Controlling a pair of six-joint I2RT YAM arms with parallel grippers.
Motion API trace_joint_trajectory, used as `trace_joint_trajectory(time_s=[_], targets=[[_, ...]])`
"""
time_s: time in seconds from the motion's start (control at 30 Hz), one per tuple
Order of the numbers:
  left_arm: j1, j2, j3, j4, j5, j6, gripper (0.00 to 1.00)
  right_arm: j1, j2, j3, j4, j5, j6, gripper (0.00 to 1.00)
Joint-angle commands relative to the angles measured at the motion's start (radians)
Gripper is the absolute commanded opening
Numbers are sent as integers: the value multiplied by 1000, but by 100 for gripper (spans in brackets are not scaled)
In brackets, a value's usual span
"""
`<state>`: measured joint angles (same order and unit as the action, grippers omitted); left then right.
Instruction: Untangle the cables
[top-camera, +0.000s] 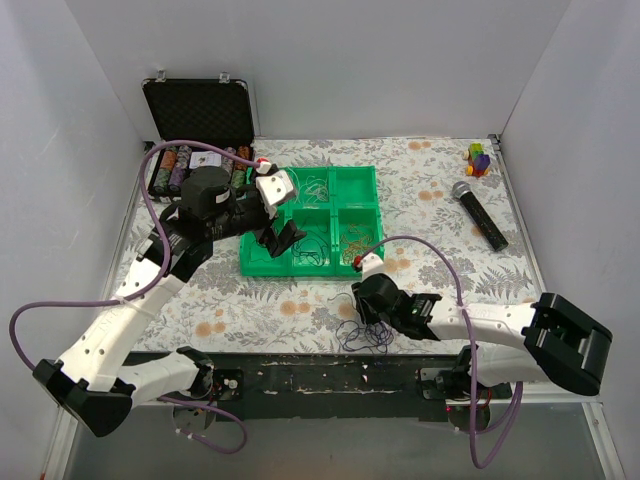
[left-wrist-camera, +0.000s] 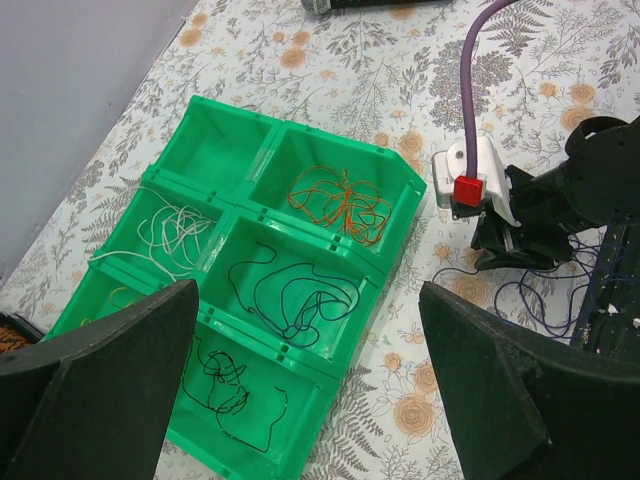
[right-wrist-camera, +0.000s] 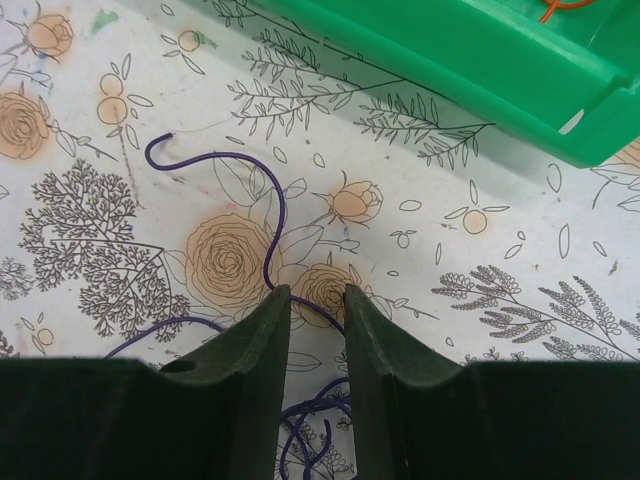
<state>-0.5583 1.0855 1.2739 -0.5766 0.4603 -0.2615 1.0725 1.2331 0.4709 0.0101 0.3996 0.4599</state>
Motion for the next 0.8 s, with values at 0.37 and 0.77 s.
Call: trace_joint_trajectory(time_s=[0.37,0.77], targets=[[3,-13,22,-6,6,8,93,-16,14,-29,47,-64,0,14],[3,-19,16,9,1,8,93,-17,-167,24,28,-21,-43,1]])
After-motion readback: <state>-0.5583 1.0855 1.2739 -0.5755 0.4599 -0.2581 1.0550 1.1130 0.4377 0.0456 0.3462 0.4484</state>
